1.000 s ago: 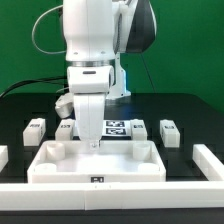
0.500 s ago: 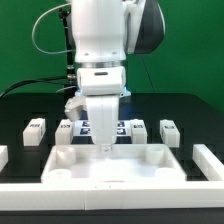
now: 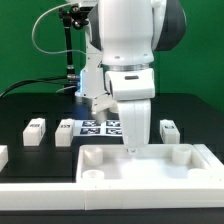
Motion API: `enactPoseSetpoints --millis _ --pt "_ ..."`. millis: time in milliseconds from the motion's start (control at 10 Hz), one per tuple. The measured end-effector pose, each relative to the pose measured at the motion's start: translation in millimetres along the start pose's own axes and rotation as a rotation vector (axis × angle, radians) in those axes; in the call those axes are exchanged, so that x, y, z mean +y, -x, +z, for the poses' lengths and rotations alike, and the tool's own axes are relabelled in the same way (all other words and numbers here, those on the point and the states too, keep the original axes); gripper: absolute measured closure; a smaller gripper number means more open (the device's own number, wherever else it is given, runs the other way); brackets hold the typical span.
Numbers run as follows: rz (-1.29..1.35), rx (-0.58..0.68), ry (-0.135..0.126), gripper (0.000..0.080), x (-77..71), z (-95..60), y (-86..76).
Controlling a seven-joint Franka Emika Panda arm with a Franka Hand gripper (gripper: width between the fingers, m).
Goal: Assemble desk
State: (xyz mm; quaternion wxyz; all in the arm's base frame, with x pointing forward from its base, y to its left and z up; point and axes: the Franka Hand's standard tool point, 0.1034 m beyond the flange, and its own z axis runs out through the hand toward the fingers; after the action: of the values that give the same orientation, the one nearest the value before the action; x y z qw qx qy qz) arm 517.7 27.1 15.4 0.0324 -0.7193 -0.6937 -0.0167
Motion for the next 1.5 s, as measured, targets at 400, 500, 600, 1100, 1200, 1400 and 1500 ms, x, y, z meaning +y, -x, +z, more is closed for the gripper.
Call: enactPoseSetpoints --millis 400,500,600,1100,1200,1400,1500 --pt "0.003 0.002 0.013 0.0649 -1.1 0.9 2.7" --pt "0.003 0.002 0.013 0.0516 -1.2 1.0 2.9" --pt "0.003 0.002 0.013 0.0516 -1.4 1.2 3.0" --pt "0.004 0.002 0.012 0.0154 -1.7 1.8 3.2" --pt "0.004 0.002 0.011 0.0154 -1.8 1.9 3.2" --pt "0.004 0.002 0.011 0.0151 -1.8 2.0 3.3" --pt "0.004 0.002 0.011 0.0151 -1.8 2.0 3.3"
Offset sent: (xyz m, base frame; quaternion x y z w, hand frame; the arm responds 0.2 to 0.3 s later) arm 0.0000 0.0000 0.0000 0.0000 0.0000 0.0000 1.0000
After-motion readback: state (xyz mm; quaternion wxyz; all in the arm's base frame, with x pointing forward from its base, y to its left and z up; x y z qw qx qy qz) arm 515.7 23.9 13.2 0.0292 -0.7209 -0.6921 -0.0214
